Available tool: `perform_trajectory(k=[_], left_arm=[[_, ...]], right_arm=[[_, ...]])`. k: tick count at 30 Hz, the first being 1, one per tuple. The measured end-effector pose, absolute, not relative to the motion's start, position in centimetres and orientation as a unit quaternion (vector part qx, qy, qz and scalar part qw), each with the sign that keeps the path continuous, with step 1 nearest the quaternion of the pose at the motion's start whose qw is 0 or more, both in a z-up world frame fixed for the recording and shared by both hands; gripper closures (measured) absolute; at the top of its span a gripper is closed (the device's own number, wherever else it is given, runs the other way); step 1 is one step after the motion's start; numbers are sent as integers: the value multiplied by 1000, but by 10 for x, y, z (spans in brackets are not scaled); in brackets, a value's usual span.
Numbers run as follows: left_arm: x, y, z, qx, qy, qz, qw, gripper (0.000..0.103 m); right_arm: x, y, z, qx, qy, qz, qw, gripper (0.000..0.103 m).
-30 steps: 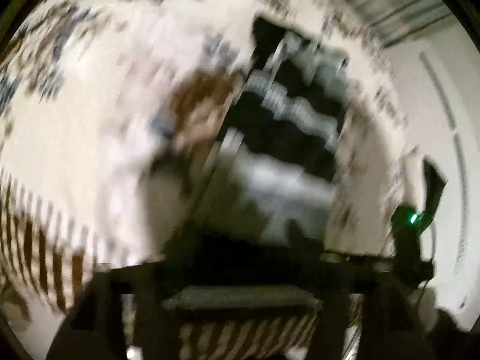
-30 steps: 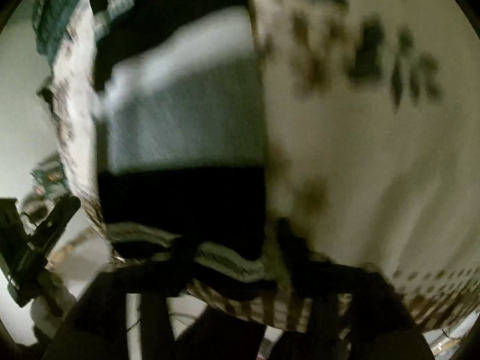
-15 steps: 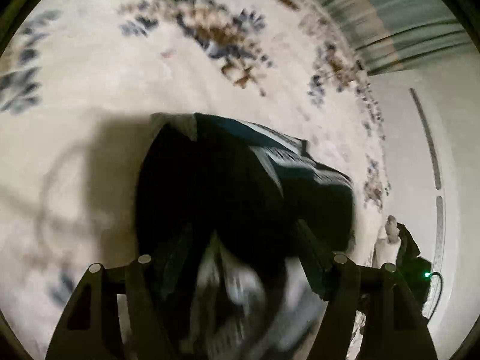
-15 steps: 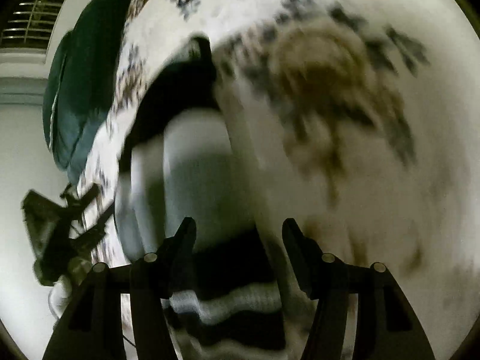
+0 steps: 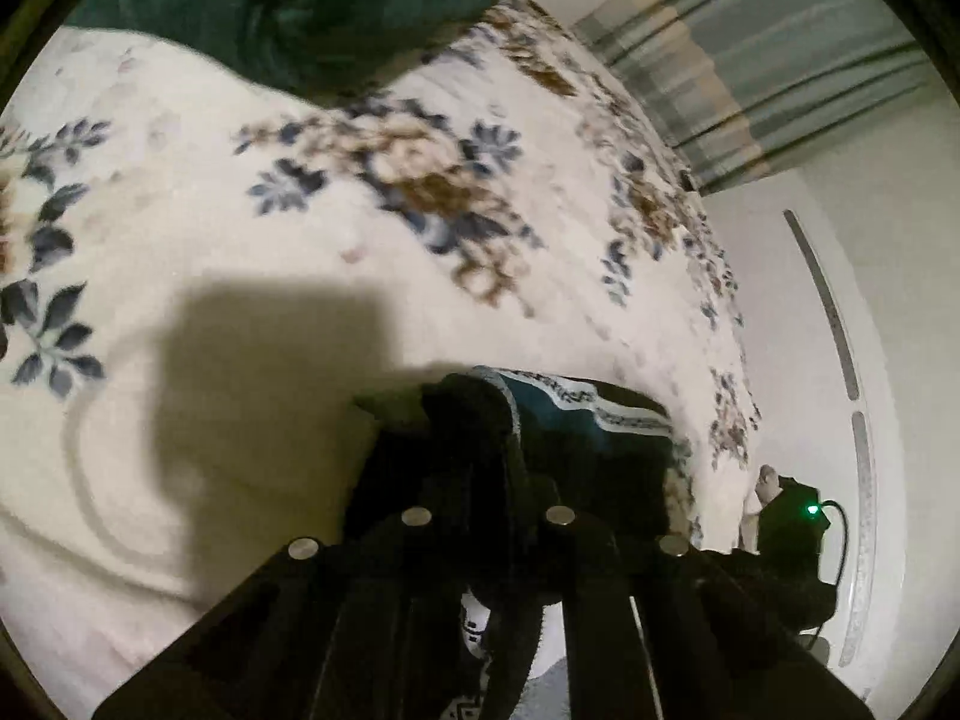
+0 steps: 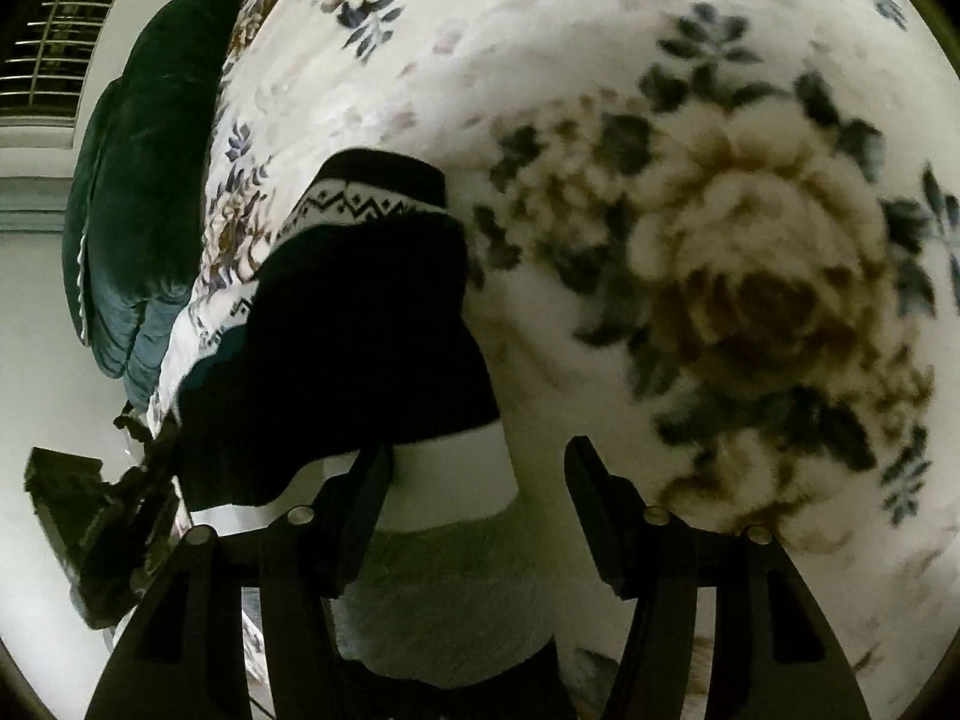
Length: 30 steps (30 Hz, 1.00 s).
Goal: Fold small clothes
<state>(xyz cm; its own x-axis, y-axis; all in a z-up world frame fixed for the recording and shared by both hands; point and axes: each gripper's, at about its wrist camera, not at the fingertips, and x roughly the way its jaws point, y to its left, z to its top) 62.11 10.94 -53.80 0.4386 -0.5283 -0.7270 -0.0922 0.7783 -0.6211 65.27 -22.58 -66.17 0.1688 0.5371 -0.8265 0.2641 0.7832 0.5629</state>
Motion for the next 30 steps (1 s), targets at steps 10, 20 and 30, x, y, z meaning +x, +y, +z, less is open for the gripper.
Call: perform_trajectory(k=[10, 20, 30], left_arm=[[621, 123, -573, -329, 539, -135, 763, 95], [558, 113, -555, -350, 540, -179, 744, 56], [562, 121, -571, -353, 539, -153, 749, 99]], right_arm=[[677, -221, -662, 224, 653, 49, 722, 75], [622, -233, -657, 317, 676, 136, 651, 44], [585, -247, -680, 373, 648, 74, 660, 101]])
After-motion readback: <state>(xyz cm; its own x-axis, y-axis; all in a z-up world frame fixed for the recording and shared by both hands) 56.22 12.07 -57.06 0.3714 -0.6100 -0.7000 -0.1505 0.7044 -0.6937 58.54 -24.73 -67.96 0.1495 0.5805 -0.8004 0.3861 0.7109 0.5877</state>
